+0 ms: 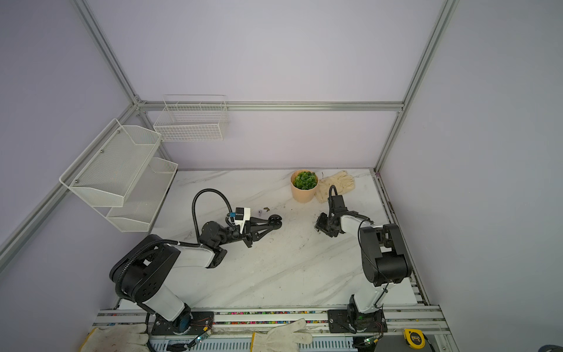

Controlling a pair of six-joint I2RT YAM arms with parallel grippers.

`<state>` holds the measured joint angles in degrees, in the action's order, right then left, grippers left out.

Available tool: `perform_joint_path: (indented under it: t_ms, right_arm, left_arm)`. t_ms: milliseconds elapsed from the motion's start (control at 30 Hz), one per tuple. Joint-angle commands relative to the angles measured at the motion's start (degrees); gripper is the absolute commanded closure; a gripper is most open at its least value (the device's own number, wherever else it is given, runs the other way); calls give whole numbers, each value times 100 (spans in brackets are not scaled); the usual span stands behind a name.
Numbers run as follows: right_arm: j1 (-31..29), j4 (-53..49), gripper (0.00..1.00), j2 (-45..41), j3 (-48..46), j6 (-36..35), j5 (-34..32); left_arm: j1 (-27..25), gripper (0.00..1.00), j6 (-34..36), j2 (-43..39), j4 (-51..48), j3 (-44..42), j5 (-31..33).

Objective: Insert the wireless bluetooth earbuds into the charging case
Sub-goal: 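Lower the right gripper over the black earbud on the table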

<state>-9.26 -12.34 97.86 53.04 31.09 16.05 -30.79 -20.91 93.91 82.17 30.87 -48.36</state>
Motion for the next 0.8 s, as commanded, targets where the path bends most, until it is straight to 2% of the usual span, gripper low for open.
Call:
perform_joint_path:
  t_ms: [0,333,500,633,767]
  right_arm:
    - [16,-50,58,137,92,-77,-96]
    - [-29,-130,59,241,216,-191,-156]
    - [-79,-977,59,9,652,-876,-1168]
    - [-474,-1229,58,-143,863,-1398,-1974]
    - [-635,-1604,57,227,1133,-1508,-2177]
  left_arm:
    - [20,100,-71,23,396,64,11]
    - [21,100,-121,66,390,65,36]
    - [20,100,-330,127,387,125,-6]
    - [20,100,-376,129,392,128,-18]
    - [21,100,-449,119,389,140,-45]
